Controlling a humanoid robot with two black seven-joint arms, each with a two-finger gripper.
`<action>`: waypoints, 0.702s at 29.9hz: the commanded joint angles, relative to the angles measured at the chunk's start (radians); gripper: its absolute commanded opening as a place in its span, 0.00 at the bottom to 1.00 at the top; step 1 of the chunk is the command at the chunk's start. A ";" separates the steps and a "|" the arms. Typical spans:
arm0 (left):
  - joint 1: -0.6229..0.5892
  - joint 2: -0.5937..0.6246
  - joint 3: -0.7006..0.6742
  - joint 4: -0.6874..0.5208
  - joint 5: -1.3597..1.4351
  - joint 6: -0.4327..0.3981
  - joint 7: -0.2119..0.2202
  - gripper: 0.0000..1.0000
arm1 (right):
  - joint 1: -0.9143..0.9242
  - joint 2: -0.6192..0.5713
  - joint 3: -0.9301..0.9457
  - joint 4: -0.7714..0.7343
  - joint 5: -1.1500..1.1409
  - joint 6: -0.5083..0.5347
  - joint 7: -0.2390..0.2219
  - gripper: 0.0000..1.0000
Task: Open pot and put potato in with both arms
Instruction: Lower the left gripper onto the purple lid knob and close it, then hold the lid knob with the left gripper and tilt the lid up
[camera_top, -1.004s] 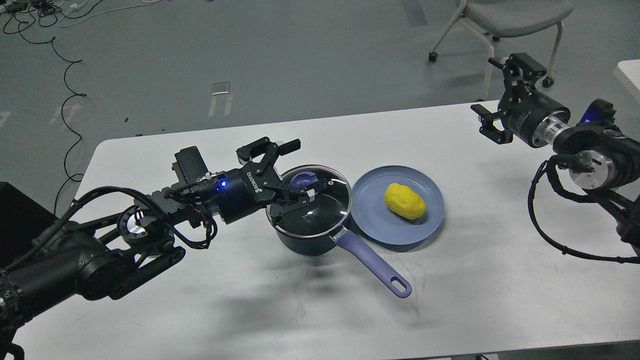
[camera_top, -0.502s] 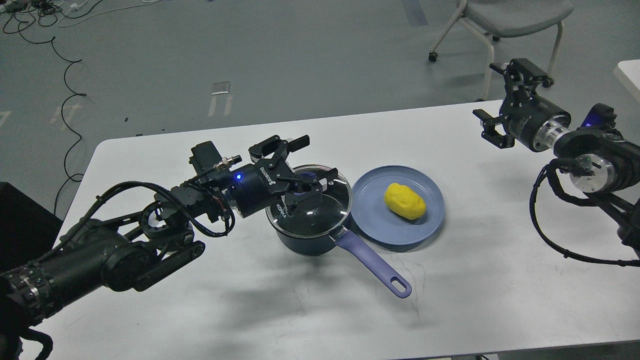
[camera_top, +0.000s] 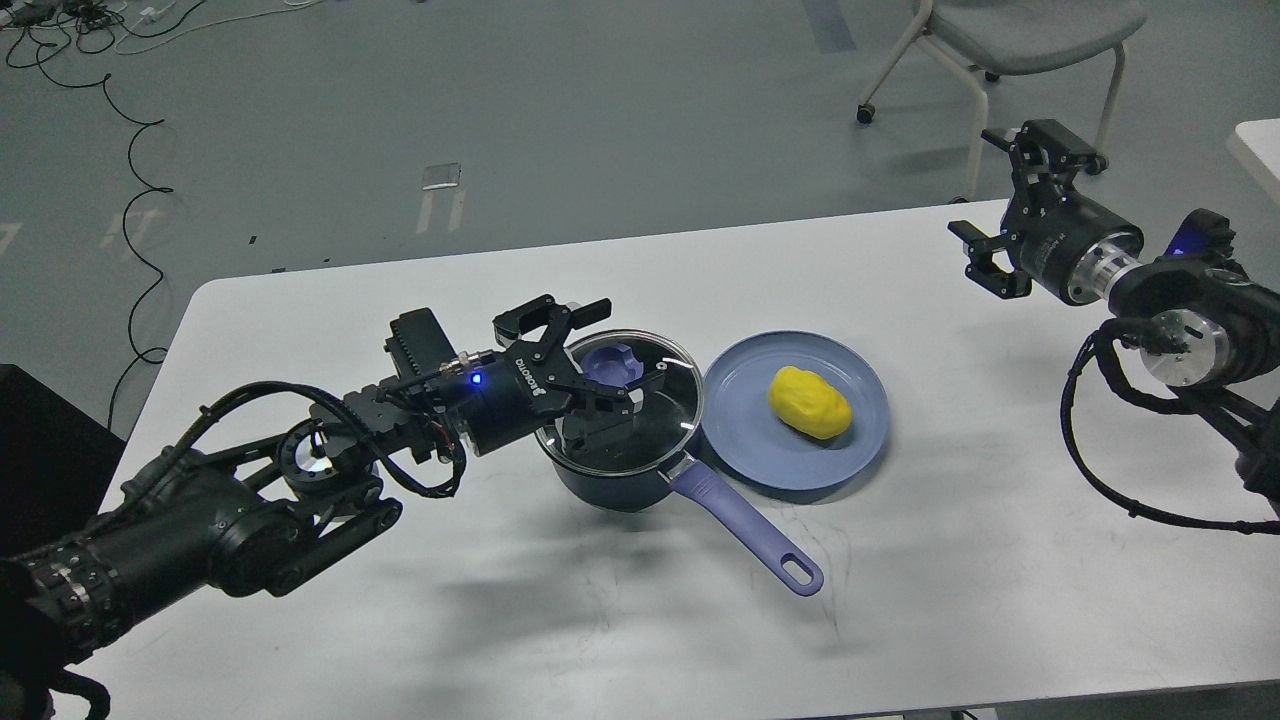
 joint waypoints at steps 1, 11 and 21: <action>0.003 -0.002 0.000 0.012 0.002 0.017 0.000 0.98 | 0.001 0.003 0.000 -0.002 0.001 -0.006 -0.001 1.00; -0.003 -0.004 0.089 0.017 0.000 0.027 0.000 0.98 | 0.000 -0.002 -0.001 -0.003 -0.001 -0.011 -0.003 1.00; -0.004 -0.024 0.093 0.068 -0.006 0.027 0.000 0.98 | 0.000 -0.002 0.000 -0.003 -0.001 -0.012 -0.004 1.00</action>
